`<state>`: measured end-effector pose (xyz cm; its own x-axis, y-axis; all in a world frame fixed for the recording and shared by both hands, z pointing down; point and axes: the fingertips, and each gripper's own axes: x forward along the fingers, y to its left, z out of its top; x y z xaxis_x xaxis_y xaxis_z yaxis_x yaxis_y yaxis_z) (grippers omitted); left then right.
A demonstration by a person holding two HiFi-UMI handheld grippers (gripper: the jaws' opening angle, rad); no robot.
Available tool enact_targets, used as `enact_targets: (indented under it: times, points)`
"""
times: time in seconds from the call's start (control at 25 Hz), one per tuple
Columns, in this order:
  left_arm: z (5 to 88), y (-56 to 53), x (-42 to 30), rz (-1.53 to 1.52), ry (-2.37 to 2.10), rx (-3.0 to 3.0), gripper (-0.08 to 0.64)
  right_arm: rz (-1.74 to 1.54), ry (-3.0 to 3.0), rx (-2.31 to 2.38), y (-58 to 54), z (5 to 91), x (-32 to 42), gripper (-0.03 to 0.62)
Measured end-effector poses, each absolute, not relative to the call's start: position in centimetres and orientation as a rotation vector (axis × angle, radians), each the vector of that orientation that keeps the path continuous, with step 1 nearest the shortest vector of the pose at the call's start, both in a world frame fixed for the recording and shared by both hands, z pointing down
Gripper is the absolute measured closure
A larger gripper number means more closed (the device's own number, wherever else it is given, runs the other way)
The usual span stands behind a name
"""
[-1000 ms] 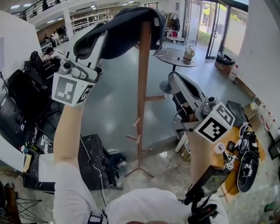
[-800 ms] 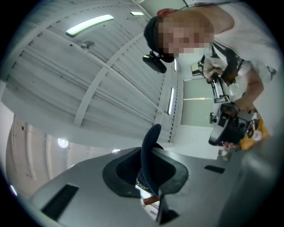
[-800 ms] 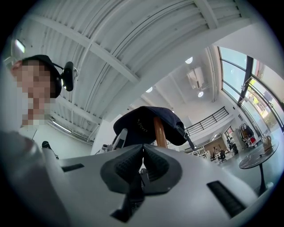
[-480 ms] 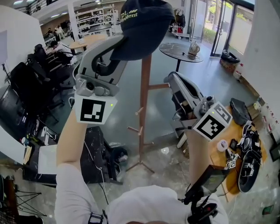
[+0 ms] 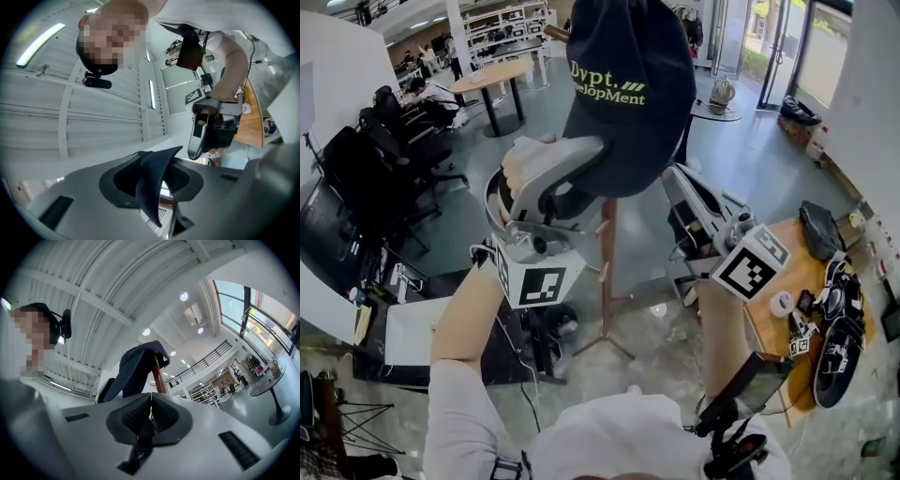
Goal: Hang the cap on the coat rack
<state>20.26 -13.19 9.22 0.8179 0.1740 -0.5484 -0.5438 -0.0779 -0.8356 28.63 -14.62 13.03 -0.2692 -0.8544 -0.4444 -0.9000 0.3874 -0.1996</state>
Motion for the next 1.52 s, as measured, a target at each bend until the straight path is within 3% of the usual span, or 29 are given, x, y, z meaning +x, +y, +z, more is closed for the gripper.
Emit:
enact_targets:
  times: [0.48, 0.56, 0.84, 1.52]
  points:
    - [15.2, -12.3, 20.7, 0.534, 0.417, -1.481, 0.391, 0.013, 2.148, -1.502, -15.1, 17.5, 27.7, 0.568]
    - [16.3, -12.8, 21.4, 0.473, 0.444, -1.465, 0.344, -0.008, 2.145, -1.501, -15.4, 18.3, 27.7, 0.568]
    - [19.2, -14.6, 21.5, 0.406, 0.481, -1.567, 0.293, -0.086, 2.112, -1.502, -15.6, 21.3, 27.8, 0.568]
    - [32.7, -16.1, 17.8, 0.293, 0.525, -2.055, 0.290, -0.287, 2.084, -1.495, -16.0, 32.6, 24.0, 0.568]
